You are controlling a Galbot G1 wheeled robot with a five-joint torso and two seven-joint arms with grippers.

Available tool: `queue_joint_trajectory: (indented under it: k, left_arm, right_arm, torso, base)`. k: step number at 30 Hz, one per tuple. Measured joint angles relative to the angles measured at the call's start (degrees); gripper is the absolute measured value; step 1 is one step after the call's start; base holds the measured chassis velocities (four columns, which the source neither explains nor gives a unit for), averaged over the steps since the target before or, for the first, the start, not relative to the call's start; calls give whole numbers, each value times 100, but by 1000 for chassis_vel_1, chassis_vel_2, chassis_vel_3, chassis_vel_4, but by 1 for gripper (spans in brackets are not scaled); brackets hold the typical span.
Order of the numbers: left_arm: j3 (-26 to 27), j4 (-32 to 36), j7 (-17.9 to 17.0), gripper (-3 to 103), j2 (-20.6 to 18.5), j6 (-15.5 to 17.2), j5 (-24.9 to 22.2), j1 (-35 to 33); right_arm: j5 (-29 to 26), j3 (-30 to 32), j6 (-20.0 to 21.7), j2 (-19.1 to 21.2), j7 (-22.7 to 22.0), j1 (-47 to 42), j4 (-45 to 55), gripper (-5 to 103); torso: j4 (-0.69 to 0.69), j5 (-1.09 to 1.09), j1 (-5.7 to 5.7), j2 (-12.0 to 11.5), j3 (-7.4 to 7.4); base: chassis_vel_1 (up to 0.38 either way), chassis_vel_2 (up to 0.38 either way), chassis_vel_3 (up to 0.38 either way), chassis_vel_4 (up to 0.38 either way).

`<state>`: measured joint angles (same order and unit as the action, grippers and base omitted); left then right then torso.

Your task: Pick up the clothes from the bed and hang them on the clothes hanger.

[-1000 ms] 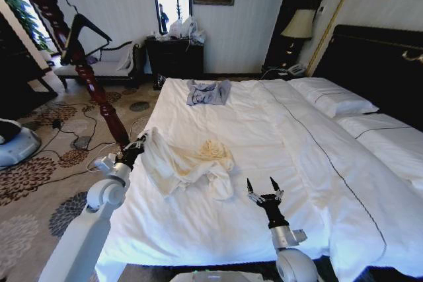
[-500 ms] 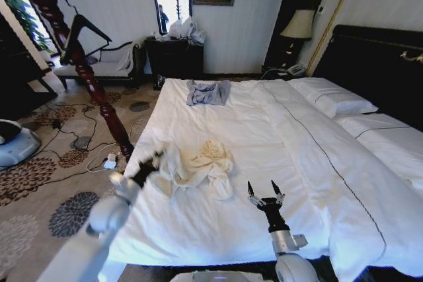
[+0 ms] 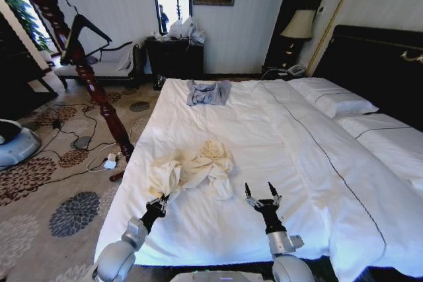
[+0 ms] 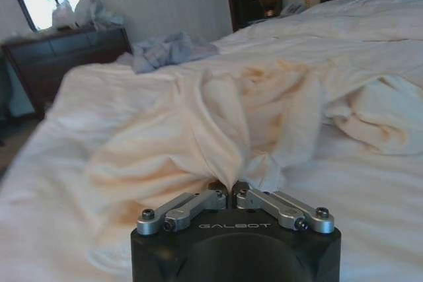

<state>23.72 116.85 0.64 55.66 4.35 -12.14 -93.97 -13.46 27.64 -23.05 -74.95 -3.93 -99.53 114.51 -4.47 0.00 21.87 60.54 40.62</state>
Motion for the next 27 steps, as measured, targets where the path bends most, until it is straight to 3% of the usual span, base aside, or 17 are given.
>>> queue_joint_trajectory:
  k: [6,11,17,22,23,27]
  left_arm:
    - [358,-7,-470,2,-222,579,-442,218]
    - [545,-213,-557,2,-155,627,-887,424]
    - [558,-216,-613,2,-69,623,-911,254]
    - [543,254,-633,1,-187,886,-896,-68]
    - [550,514,-642,12,-245,1015,-823,-283]
    - [588,962,-760,23,-321,1210,-697,-574]
  right_arm:
    - [124,51,-172,-42,27,-170,43,100]
    - [202,31,-219,-35,46,-176,47,100]
    - [236,-17,-236,-26,55,-186,58,100]
    - [270,27,-267,-23,61,-224,73,100]
    - [270,38,-272,-24,62,-224,82,100]
    - [264,42,-273,-29,63,-208,75,100]
  torso:
    - [0,0,0,0,0]
    - [1,0,2,-1,1]
    - [2,-2,1,0,1]
    - [-1,0,1,0,1]
    - [1,0,1,-1,1]
    - [3,0,0,0,1]
  base:
    - [0,0,0,0]
    - [0,0,0,0]
    - [0,0,0,0]
    - [0,0,0,0]
    - [0,0,0,0]
    - [0,0,0,0]
